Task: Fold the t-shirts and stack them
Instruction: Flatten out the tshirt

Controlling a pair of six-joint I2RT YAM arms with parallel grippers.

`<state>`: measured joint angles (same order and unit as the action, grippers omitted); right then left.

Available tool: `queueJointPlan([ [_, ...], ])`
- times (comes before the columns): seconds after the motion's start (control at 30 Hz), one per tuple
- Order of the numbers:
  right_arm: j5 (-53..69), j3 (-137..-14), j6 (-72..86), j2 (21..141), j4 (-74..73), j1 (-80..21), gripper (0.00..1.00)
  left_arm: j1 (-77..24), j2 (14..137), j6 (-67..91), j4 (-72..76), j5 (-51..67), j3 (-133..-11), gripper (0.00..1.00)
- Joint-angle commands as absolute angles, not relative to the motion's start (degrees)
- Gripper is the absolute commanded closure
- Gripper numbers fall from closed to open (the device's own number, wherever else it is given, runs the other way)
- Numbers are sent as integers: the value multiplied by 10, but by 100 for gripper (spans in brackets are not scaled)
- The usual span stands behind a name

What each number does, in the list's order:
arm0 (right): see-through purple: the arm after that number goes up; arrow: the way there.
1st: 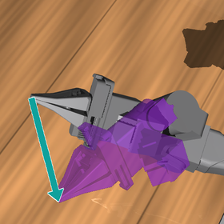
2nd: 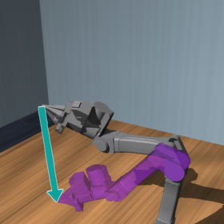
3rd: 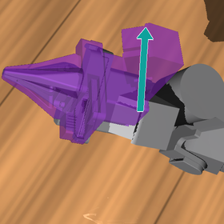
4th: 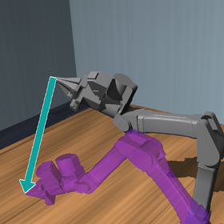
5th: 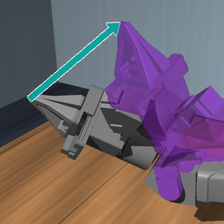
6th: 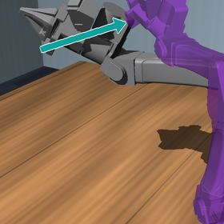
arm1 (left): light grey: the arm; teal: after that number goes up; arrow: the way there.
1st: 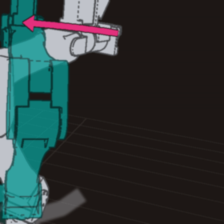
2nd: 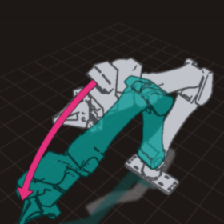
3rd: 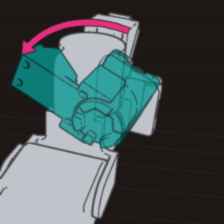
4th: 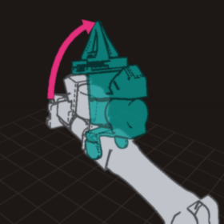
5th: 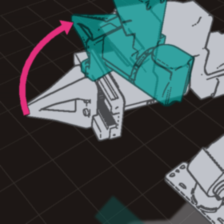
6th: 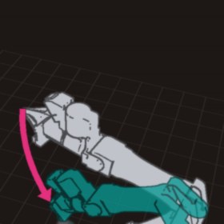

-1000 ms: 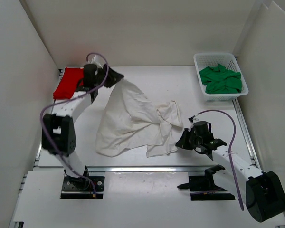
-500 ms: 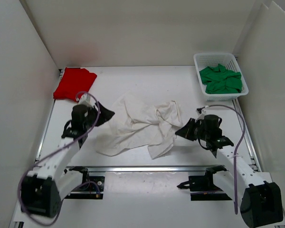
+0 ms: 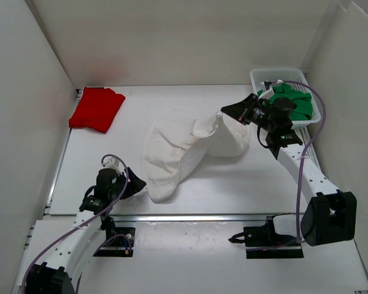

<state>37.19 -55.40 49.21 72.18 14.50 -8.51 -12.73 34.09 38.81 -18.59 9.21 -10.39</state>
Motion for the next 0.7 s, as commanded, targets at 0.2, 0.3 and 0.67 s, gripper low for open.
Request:
queueJointPlan([
  [0.2, 307, -453, 434, 623, 77, -113, 100, -177, 375, 445, -85, 102, -49, 20],
  [0.3, 279, -407, 405, 561, 28, -120, 100, -186, 461, 449, -6, 101, -61, 24],
  [0.67, 273, -116, 460, 334, -57, -101, 100, -114, 779, 454, 129, 92, -275, 100],
])
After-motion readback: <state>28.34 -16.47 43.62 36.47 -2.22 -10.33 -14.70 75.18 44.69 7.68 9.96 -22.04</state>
